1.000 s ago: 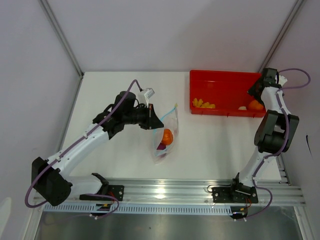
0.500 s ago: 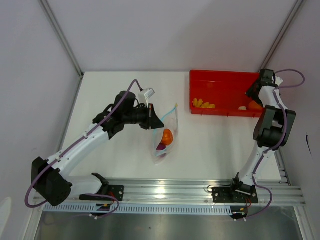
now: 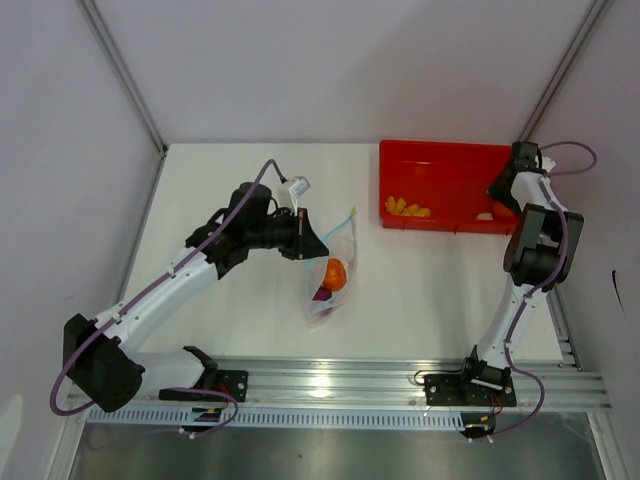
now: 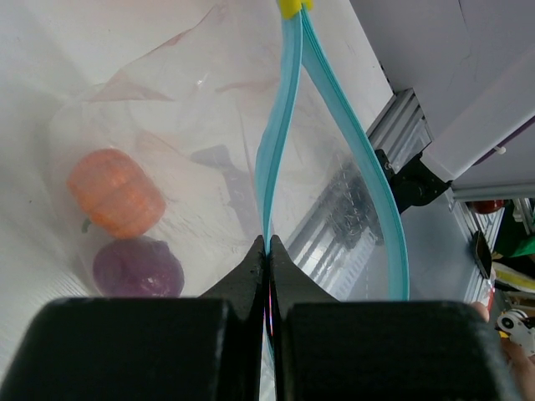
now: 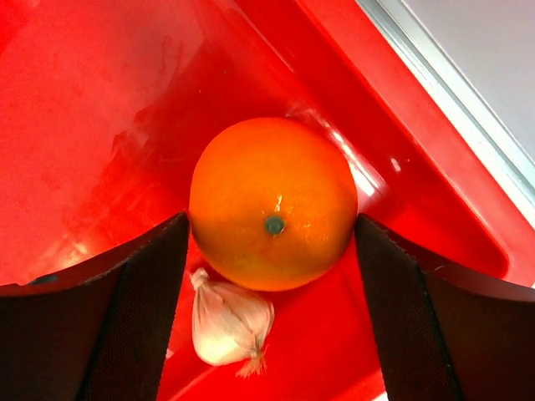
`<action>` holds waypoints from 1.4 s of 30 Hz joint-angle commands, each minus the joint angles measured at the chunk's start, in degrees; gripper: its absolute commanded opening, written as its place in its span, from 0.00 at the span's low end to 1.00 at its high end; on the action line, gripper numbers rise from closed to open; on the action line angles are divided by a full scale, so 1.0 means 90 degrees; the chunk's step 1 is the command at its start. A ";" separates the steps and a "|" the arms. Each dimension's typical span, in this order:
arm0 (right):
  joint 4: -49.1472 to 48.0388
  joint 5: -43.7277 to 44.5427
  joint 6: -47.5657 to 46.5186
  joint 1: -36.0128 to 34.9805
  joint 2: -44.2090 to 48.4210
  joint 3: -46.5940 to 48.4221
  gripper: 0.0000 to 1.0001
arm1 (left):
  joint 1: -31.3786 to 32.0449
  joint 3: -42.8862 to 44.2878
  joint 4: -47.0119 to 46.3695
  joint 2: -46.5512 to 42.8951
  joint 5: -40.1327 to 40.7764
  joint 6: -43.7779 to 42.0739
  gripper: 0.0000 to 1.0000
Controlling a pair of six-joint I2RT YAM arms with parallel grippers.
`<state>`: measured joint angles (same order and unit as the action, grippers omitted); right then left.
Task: Place the food in the zip-top bag and seal the zipper
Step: Pick up the fake fruit from the bin.
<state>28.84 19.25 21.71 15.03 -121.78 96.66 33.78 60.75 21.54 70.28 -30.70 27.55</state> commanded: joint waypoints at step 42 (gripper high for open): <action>-0.0411 -0.0557 -0.0304 -0.6834 0.6028 -0.2321 0.38 | -0.0023 0.0301 0.0458 0.0150 0.0471 0.0093 0.01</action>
<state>26.39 11.53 17.08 -42.46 -71.79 77.78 33.78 61.69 24.51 72.27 -27.38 29.47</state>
